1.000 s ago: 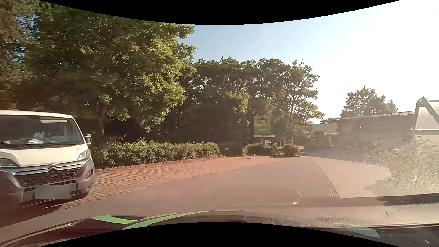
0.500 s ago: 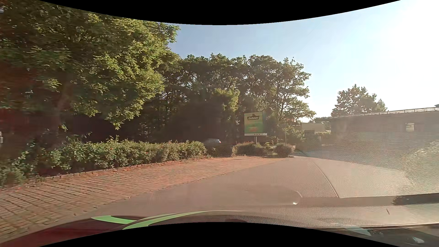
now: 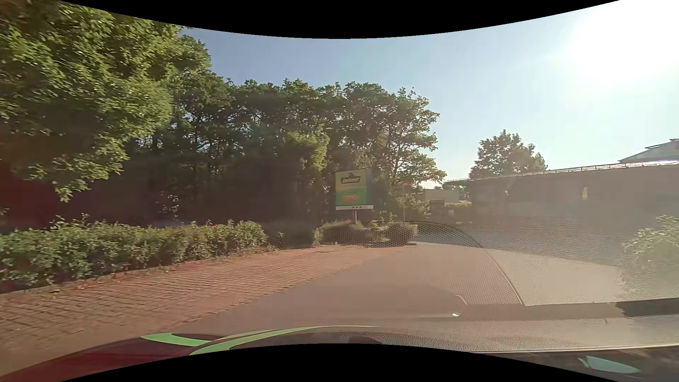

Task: Follow the waypoints while adhering to traffic rules and regulations

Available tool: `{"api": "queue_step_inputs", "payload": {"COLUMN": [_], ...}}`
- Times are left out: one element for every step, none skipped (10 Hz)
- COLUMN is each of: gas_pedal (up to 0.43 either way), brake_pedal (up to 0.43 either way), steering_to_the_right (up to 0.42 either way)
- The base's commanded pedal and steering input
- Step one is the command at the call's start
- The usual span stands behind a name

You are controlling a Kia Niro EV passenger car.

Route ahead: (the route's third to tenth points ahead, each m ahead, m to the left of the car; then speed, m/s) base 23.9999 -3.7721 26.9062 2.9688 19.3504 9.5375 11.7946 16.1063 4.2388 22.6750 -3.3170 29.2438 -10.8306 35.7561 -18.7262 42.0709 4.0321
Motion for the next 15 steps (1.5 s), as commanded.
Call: {"api": "queue_step_inputs", "payload": {"gas_pedal": [0.067,0.067,0.067,0.067,0.059,0.039,0.008,0.0,0.0,0.0,0.0,0.0,0.0,0.0,0.0], "brake_pedal": [0.0,0.0,0.0,0.0,0.0,0.0,0.0,0.0,0.0,0.0,0.0,0.0,0.043,0.098,0.116], "steering_to_the_right": [0.333,0.331,0.33,0.329,0.326,0.321,0.315,0.308,0.302,0.298,0.29,0.283,0.276,0.271,0.262]}}
